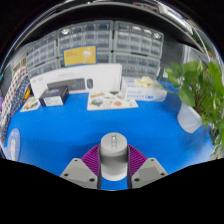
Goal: Arrange mouse
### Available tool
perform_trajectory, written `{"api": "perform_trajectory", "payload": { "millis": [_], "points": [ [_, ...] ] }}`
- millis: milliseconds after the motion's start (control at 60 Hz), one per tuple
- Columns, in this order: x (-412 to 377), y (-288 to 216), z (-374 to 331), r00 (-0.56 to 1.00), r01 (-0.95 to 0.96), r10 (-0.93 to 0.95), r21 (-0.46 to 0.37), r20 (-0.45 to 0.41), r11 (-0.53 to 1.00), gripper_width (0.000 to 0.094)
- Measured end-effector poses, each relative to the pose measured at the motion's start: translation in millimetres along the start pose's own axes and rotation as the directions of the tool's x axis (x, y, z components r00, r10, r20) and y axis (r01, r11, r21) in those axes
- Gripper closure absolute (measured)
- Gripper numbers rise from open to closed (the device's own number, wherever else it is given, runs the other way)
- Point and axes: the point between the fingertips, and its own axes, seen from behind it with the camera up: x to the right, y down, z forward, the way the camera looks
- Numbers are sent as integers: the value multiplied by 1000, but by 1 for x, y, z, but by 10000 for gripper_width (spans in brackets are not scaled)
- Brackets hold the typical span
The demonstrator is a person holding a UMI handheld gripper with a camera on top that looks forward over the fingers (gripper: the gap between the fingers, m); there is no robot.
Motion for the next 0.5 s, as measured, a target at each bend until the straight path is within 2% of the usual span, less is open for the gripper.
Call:
{"api": "perform_trajectory", "payload": {
  "millis": [167,283,383,500],
  "points": [
    [-63,-86,-54,999,-4,9,136,-34,991,585],
    [-139,-136,-98,1000,-12,14,226,-9,974,584],
    [-215,-158,-124,999,-3,-7,272,36,962,583],
    [-304,-158,-137,994,19,-49,287,96,958,584]
  ]
}}
